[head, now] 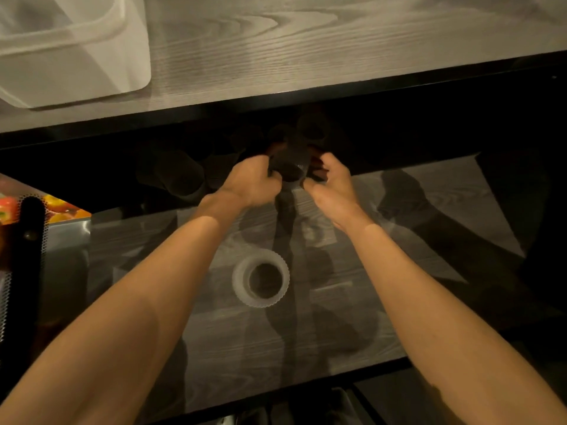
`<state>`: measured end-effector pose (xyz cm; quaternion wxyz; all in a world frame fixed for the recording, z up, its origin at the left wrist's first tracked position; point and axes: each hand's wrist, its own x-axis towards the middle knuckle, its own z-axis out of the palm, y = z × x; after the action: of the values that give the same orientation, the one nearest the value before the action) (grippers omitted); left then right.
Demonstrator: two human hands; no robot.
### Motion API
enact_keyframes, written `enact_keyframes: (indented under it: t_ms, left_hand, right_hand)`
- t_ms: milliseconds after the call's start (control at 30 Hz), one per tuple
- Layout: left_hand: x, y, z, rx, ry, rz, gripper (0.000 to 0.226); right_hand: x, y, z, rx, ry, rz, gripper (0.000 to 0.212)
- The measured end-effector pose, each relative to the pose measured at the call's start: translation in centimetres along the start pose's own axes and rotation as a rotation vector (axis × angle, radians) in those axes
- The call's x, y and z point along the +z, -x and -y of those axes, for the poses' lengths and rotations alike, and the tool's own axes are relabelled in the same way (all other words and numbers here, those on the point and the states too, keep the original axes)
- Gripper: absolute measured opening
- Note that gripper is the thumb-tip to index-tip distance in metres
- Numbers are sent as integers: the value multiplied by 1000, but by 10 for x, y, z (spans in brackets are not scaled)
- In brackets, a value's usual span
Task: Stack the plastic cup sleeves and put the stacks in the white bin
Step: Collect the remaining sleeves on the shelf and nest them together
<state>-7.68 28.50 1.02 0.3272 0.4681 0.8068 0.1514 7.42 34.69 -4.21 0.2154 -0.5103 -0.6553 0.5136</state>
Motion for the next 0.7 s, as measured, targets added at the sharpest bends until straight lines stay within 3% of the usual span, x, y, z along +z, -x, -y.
enact_keyframes:
  t_ms: [200,400,567,700]
  left_hand:
    - [1,-6,1,-48,28,1,25]
    - [8,-10,-4,-39,-74,54,8]
    - [12,-10,-15,0,-282,96,20]
    - [20,-8,-21,50,-415,159,38]
  right_hand:
    - [-1,-8,0,21,9,-9,27]
    - [5,-7,-7,69,73,77,27]
    - [5,-6,-16,39,225,93,26]
    - [-1,-6,-25,90,326,147,49]
